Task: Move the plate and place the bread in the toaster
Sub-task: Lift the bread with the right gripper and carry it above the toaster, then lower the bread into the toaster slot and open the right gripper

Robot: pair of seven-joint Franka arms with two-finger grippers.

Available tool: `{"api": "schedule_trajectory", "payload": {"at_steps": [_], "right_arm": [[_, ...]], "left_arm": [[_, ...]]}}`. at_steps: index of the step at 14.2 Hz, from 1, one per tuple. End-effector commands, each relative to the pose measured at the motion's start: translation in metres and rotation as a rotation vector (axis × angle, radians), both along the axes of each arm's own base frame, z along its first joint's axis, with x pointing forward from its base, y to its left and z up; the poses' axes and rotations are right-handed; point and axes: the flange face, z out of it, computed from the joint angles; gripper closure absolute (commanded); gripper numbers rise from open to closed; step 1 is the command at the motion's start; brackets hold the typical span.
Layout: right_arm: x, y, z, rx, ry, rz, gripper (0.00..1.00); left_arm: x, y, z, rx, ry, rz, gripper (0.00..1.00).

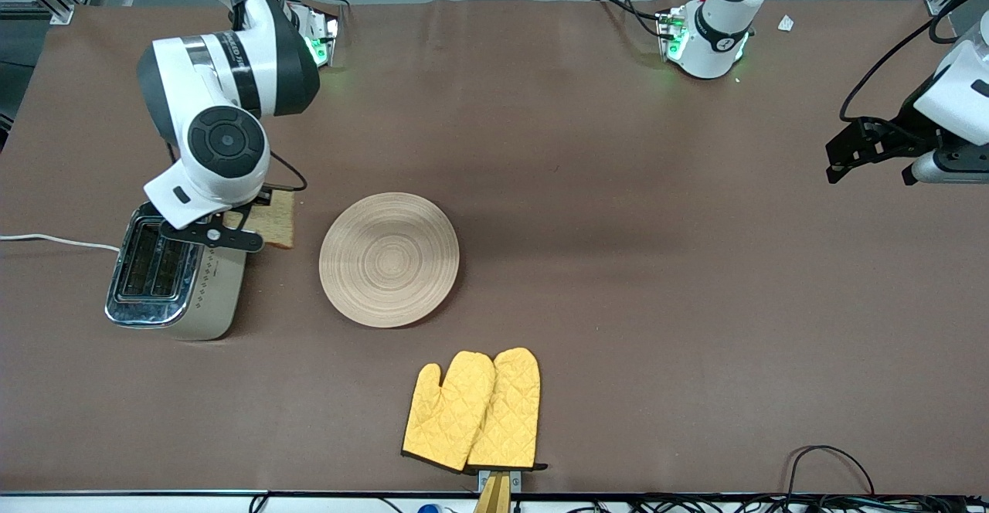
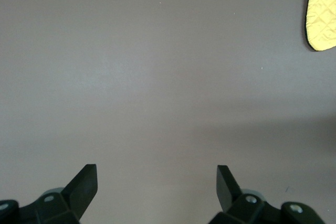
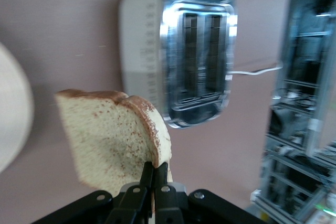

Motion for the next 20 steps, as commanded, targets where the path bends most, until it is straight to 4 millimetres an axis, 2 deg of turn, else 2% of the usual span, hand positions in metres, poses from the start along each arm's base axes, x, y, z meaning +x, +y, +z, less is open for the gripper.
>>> {"api": "schedule_trajectory", "payload": {"at_steps": [1,3,4,8,12,16,18,20], "right_arm": [[0.01,-0.044,0.013,-0.114,-0.033,-0.045,1.0],[0.018,-0.078,0.011,-0.131,-0.038,-0.087,0.99],[0.021,-0.085,0.009,-0.14,-0.048,-0.087,0.99],[0.032,-0.097,0.007,-0.186,-0.085,-0.062,0.99],[0.046,-0.115,-0.015,-0.202,-0.091,-0.057,0.98],[0.052,-0.116,-0.029,-0.196,-0.09,-0.044,0.98],[0.055,-0.125,-0.035,-0.197,-0.085,-0.053,0.98],[0.056,-0.126,-0.037,-0.2,-0.087,-0.047,0.98]], "left_arm": [[-0.005,0.002,0.002,-0.011,-0.012,-0.017,0.0],[-0.005,0.002,0.001,-0.011,-0.009,-0.015,0.0],[-0.005,0.002,0.001,-0.01,-0.007,-0.015,0.0],[-0.005,0.0,0.002,-0.011,-0.01,-0.018,0.0],[-0.005,0.001,0.003,-0.011,-0.01,-0.017,0.0],[-0.006,0.002,0.002,-0.01,-0.009,-0.018,0.0],[-0.006,0.003,0.003,-0.007,-0.01,-0.018,0.0],[-0.005,0.002,0.01,-0.004,-0.024,-0.024,0.0]]}}
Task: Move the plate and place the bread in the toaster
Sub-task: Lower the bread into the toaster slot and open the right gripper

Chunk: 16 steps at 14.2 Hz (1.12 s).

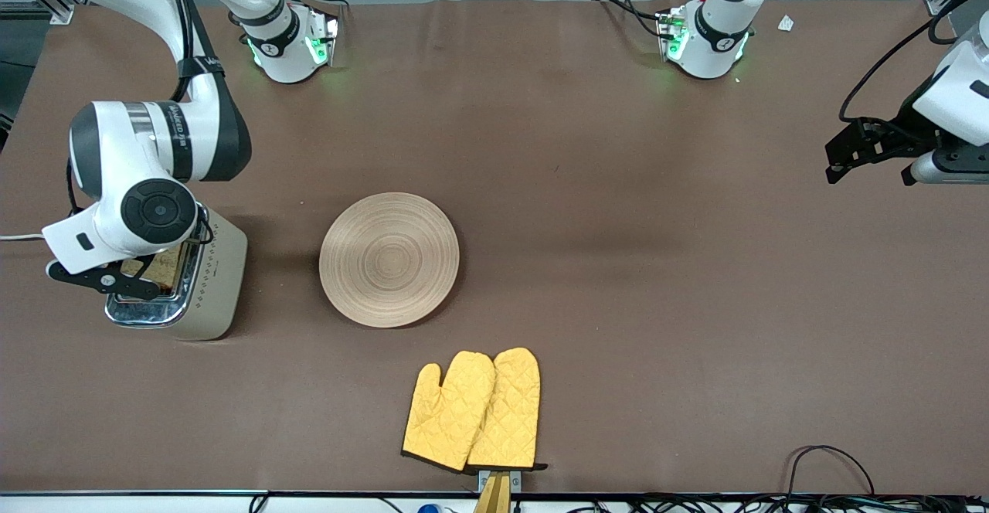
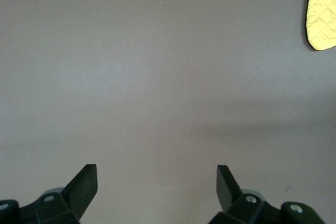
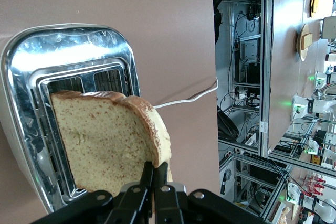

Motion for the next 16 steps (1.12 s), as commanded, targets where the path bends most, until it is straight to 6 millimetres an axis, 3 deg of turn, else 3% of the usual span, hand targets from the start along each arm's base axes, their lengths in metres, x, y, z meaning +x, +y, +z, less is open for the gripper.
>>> {"api": "schedule_trajectory", "payload": {"at_steps": [1,4,5,6,8,9,10,13,16], "right_arm": [[0.001,-0.005,0.0,-0.021,-0.011,0.003,0.98],[0.006,-0.013,-0.013,-0.018,-0.003,-0.005,0.96],[0.008,-0.016,-0.026,-0.019,0.013,-0.003,0.93],[0.01,-0.018,-0.035,-0.021,0.027,-0.003,0.83],[0.01,-0.01,-0.045,-0.02,0.053,0.008,0.28],[0.011,-0.011,-0.041,-0.004,0.051,0.0,0.12],[0.008,-0.01,-0.036,0.037,0.046,-0.018,0.03],[-0.005,-0.009,0.017,0.233,-0.009,-0.092,0.0],[-0.026,-0.03,0.079,0.431,-0.084,-0.167,0.0]], "left_arm": [[-0.005,0.002,0.009,-0.004,-0.023,-0.017,0.0],[-0.005,0.002,0.009,-0.004,-0.023,-0.023,0.0],[-0.005,0.002,0.009,-0.003,-0.023,-0.023,0.0],[-0.005,0.003,0.009,-0.003,-0.023,-0.021,0.0],[-0.005,0.003,0.009,-0.003,-0.023,-0.021,0.0],[-0.005,0.003,0.009,-0.003,-0.023,-0.021,0.0],[-0.005,0.003,0.008,-0.003,-0.021,-0.021,0.0],[-0.005,0.003,0.008,-0.003,-0.021,-0.021,0.0],[-0.005,0.003,0.008,-0.003,-0.021,-0.021,0.0]]}}
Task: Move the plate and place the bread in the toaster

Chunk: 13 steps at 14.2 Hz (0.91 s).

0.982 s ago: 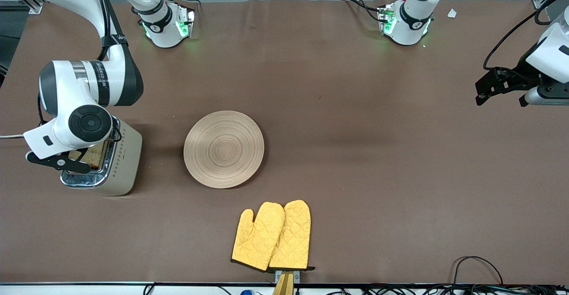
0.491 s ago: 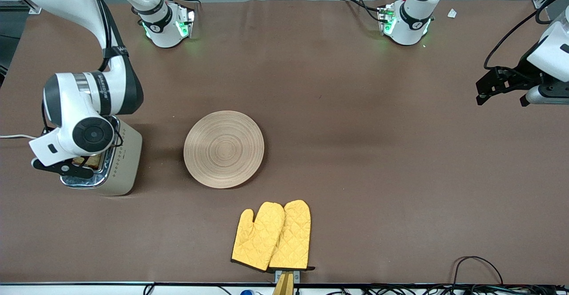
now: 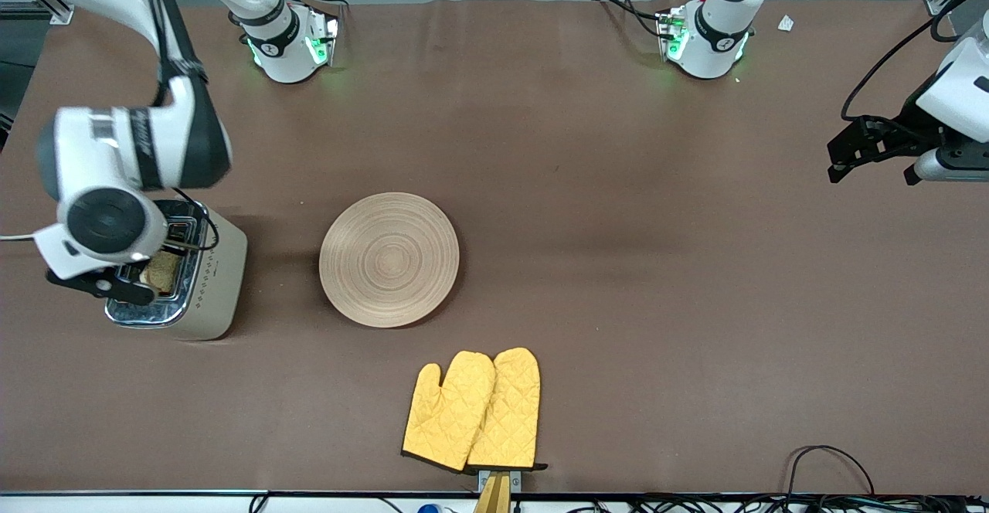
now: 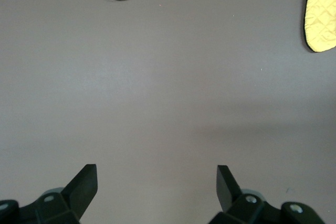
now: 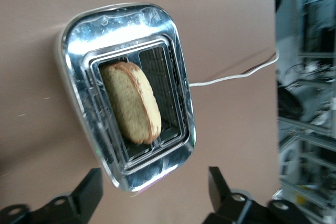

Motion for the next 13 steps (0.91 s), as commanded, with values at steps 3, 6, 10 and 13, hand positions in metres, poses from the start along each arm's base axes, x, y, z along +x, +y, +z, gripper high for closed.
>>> {"api": "schedule_trajectory", "payload": {"at_steps": [3,6,10,13], "right_arm": [[-0.05,-0.011,0.1,0.249,-0.084,-0.026,0.0],[-0.087,-0.015,0.134,0.416,-0.134,-0.062,0.0],[-0.117,-0.032,0.142,0.468,-0.196,0.016,0.0],[-0.118,-0.045,0.143,0.478,-0.199,0.091,0.0]], "left_arm": [[-0.004,0.003,0.006,-0.003,-0.013,-0.017,0.0],[-0.002,0.002,0.004,-0.004,-0.012,-0.014,0.0],[-0.002,0.0,0.003,-0.007,-0.01,-0.004,0.0],[0.002,0.001,-0.002,-0.009,0.001,-0.001,0.0]]}}
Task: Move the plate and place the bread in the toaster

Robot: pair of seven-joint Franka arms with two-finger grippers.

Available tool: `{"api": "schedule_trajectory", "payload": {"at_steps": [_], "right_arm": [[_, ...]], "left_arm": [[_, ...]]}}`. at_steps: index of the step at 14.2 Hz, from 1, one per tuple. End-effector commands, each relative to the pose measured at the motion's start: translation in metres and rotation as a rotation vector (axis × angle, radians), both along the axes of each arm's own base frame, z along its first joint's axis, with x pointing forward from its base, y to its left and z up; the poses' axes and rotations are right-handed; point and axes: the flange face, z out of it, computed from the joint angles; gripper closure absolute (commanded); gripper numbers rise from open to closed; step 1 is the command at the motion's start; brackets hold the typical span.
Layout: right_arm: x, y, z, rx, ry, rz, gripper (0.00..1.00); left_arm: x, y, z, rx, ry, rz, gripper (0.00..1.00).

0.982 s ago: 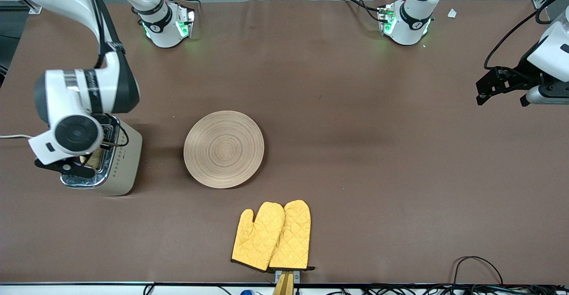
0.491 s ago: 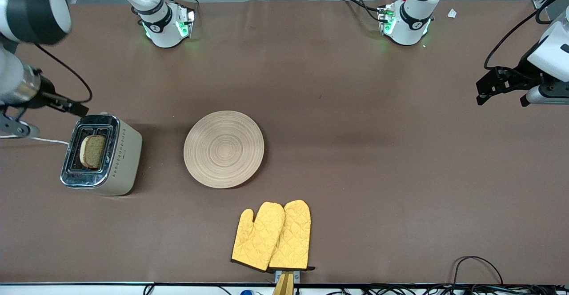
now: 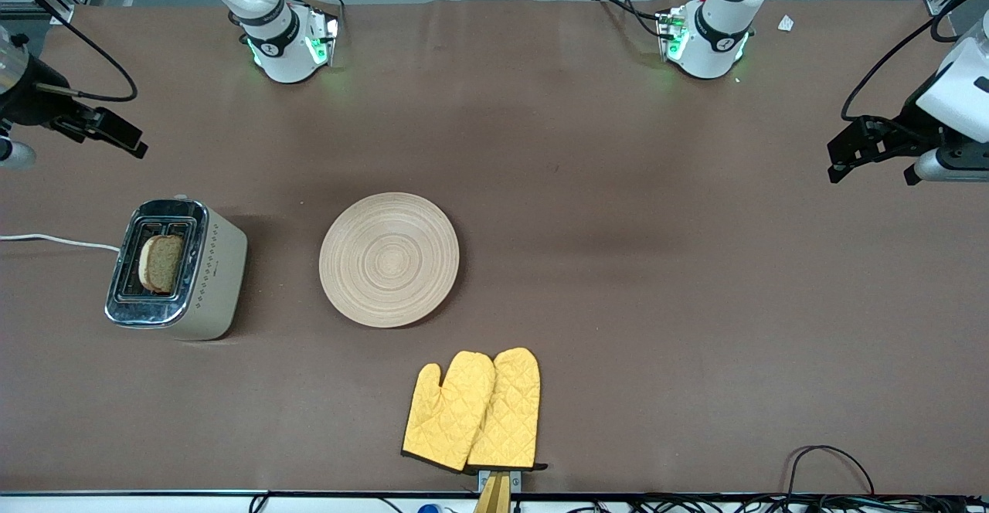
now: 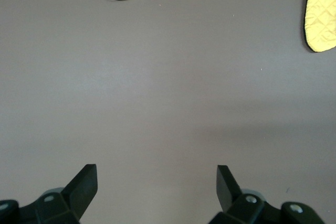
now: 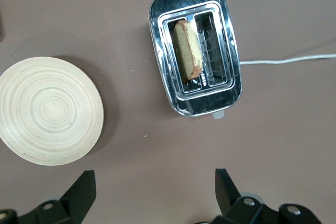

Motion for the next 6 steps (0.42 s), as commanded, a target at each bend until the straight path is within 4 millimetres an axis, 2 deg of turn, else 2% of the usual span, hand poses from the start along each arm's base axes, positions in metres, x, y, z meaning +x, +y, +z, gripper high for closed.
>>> {"api": "schedule_trajectory", "payload": {"at_steps": [1,6], "right_arm": [[-0.0093,-0.0067,-0.0013,0.025,-0.016,0.038,0.0],[-0.0112,-0.0074,0.0024,0.021,-0.022,0.124,0.0]], "left_arm": [[0.0016,0.002,-0.0015,-0.009,0.0,0.0,0.0],[0.0021,0.0018,-0.0023,-0.01,0.002,-0.001,0.0]]}}
